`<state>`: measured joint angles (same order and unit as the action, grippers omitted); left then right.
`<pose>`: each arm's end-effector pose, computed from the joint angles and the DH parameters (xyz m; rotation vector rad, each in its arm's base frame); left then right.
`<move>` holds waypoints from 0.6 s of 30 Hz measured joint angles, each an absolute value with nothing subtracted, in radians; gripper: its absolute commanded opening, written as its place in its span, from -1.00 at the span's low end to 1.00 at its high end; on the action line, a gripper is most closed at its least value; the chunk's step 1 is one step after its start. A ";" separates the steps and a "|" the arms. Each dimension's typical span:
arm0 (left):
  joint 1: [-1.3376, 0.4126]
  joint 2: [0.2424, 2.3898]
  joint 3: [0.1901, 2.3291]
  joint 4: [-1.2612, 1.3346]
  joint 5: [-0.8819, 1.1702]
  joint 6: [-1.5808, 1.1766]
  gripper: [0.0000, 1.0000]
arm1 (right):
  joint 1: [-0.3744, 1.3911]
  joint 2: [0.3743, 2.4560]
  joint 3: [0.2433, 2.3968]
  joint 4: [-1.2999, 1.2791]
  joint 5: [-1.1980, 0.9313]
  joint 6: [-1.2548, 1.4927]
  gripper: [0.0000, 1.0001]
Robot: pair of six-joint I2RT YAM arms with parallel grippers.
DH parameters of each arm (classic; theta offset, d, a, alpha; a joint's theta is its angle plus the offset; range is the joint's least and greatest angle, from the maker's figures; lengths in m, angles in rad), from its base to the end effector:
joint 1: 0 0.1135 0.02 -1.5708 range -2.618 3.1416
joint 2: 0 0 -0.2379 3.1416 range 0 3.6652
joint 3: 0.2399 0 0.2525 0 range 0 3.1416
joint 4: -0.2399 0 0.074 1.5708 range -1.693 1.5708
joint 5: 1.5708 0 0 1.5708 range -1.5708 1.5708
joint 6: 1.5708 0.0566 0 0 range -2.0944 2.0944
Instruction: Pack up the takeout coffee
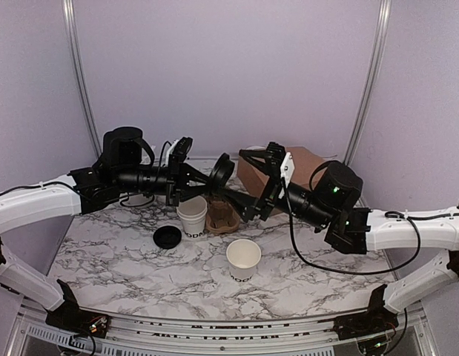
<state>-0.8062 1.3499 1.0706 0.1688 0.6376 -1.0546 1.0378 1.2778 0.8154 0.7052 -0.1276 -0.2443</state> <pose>0.2103 -0.2679 0.3225 0.3365 2.0446 -1.8184 0.1584 0.2826 0.3168 -0.9055 1.0273 0.7544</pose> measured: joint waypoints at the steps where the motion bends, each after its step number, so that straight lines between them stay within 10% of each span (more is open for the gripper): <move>1: -0.807 1.350 1.071 0.169 0.638 -1.055 -1.00 | 1.038 1.282 0.818 0.704 -0.130 -0.244 0.91; 18: -0.812 1.350 1.074 0.169 0.639 -1.055 -1.00 | 1.038 1.329 0.849 0.679 -0.150 -0.240 0.80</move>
<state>-0.8120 1.3499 1.0740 0.1692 0.6392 -1.0546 1.0378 1.3293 0.8494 0.6788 -0.1497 -0.2398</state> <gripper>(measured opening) 0.023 0.910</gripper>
